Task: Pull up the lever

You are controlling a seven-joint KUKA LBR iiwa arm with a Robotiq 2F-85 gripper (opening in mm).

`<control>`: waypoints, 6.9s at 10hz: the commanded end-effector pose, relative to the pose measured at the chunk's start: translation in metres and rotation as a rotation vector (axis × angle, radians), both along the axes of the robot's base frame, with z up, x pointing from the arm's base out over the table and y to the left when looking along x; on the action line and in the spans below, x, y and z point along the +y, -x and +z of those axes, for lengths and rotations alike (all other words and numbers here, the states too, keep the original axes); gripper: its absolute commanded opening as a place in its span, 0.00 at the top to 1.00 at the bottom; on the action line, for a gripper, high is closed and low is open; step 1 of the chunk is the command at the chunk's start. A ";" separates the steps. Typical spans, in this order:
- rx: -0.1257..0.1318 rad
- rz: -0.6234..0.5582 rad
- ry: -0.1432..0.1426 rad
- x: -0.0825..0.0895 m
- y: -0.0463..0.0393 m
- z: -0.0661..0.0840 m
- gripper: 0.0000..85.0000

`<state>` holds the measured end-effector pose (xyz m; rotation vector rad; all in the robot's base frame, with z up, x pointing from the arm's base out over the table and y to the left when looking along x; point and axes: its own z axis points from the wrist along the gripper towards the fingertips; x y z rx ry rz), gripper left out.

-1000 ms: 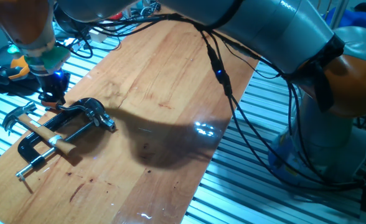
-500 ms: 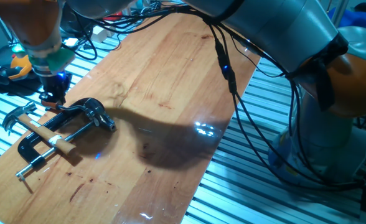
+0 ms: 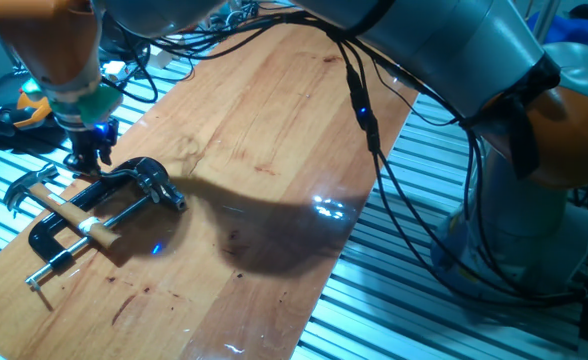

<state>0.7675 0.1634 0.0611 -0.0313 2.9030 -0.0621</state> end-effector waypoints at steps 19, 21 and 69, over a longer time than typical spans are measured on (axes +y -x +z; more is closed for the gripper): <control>0.026 -0.151 0.003 0.003 -0.0014 -0.009 0.80; 0.030 -0.144 0.001 0.003 -0.0013 -0.009 1.00; -0.104 -0.165 0.043 0.005 -0.0236 0.074 0.40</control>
